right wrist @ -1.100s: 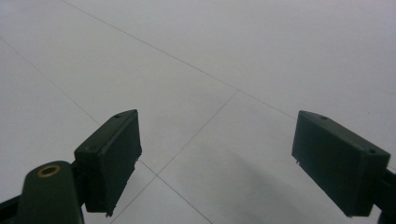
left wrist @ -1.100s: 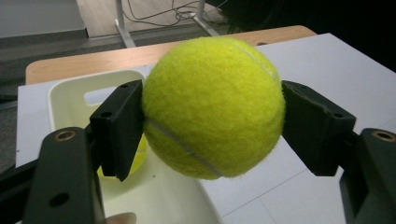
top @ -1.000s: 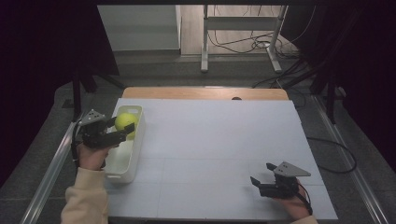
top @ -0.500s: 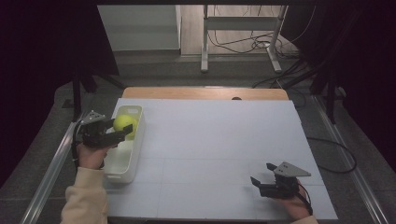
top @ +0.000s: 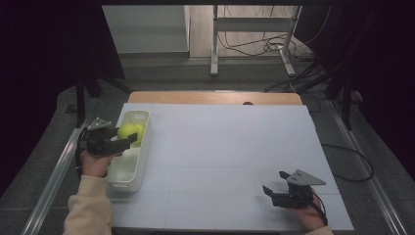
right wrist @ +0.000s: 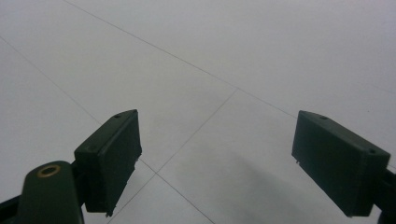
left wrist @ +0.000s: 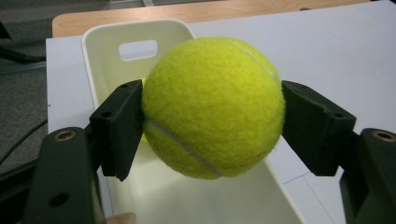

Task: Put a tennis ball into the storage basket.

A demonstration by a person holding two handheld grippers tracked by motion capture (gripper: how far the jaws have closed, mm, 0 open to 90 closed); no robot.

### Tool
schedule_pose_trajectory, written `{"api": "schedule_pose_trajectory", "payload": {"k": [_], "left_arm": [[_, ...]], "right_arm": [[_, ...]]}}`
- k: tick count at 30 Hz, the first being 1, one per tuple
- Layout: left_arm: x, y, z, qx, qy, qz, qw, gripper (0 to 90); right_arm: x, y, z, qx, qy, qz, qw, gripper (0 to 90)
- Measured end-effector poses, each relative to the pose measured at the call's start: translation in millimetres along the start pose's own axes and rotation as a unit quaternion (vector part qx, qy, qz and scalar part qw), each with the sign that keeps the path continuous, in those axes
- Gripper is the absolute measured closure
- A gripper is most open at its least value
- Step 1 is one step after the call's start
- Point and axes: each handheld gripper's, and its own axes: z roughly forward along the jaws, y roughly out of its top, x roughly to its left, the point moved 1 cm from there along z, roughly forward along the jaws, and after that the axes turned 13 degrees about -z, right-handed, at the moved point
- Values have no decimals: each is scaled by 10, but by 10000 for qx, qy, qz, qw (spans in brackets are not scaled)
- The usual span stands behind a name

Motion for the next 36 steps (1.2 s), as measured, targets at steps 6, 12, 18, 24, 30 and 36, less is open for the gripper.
{"api": "schedule_pose_trajectory", "payload": {"k": [6,12,18,24,30,36], "left_arm": [[13,-17,21,153,173,50,9997,263],[30,-29,30,261,231,57,9994,263],[16,-49,43,420,268,108,9987,263],[4,-51,51,472,275,145,9984,263],[-9,-49,53,462,285,153,9984,257],[-62,-8,-29,242,227,167,9993,190]], "right_arm": [[-1,-3,-4,15,-18,-8,10000,162],[2,-3,0,8,-6,-13,10000,162],[-1,-3,-3,21,-16,-12,10000,162],[3,-1,1,15,-3,-16,10000,162],[1,-3,0,24,4,-18,10000,162],[2,-3,0,13,-5,-17,10000,162]]}}
